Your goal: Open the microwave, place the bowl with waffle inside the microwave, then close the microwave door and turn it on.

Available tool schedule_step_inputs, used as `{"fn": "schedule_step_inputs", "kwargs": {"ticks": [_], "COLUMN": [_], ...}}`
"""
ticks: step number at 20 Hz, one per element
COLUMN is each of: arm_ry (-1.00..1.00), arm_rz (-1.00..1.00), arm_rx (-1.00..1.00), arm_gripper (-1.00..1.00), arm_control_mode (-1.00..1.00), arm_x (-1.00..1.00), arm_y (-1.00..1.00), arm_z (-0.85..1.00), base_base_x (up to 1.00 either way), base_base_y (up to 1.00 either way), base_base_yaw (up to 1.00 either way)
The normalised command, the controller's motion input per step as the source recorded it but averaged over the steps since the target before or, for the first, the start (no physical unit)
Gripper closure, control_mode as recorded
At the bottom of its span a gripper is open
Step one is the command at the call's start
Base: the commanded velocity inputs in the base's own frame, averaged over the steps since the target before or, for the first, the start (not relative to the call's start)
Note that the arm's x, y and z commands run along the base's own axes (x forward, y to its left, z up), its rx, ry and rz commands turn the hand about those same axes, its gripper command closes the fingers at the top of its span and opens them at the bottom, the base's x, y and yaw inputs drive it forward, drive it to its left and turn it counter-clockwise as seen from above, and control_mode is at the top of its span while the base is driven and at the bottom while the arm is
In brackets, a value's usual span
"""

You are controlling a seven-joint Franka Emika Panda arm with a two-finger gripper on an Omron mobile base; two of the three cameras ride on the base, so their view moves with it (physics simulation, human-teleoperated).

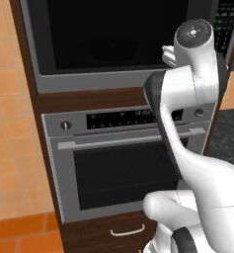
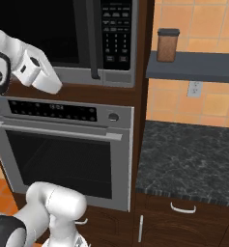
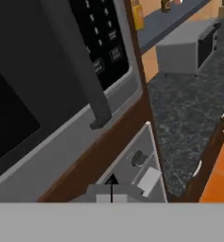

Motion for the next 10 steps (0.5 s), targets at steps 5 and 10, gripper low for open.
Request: {"fn": "schedule_step_inputs", "kwargs": {"ticks": [5,10], "arm_ry": [-0.25,-0.01], "arm_rz": [0.27,0.35], "arm_rx": [0.19,0.4], "arm_gripper": [1.0,1.0], "arm_control_mode": [-1.0,-1.0], "arm_x": [-1.0,-1.0], "arm_y": [-0.21,-0.69], "arm_z": [0.33,0.49], "base_base_x": [0.0,0.0], "base_base_y": [0.0,0.0], "base_base_yaw": [0.0,0.0]}}
